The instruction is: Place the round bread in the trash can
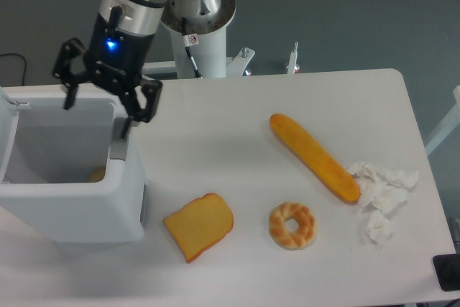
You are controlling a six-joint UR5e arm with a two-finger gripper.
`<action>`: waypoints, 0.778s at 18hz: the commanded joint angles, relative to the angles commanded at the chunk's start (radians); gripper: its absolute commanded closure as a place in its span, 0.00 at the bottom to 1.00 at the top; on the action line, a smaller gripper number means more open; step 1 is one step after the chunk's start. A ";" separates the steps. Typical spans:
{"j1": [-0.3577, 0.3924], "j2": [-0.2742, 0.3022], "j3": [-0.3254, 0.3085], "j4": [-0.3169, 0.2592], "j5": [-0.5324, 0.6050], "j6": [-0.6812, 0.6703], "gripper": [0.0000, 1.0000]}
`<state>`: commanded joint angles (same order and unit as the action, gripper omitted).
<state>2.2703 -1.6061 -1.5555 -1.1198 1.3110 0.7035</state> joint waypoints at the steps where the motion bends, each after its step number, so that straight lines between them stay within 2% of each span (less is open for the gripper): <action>1: 0.000 0.002 -0.002 -0.002 0.028 0.029 0.00; 4: 0.002 0.009 -0.008 0.000 0.080 0.053 0.00; 8: -0.003 0.018 -0.011 -0.002 0.203 0.175 0.00; 14: 0.002 0.018 -0.014 0.000 0.286 0.182 0.00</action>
<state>2.2718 -1.5877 -1.5693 -1.1198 1.5967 0.8851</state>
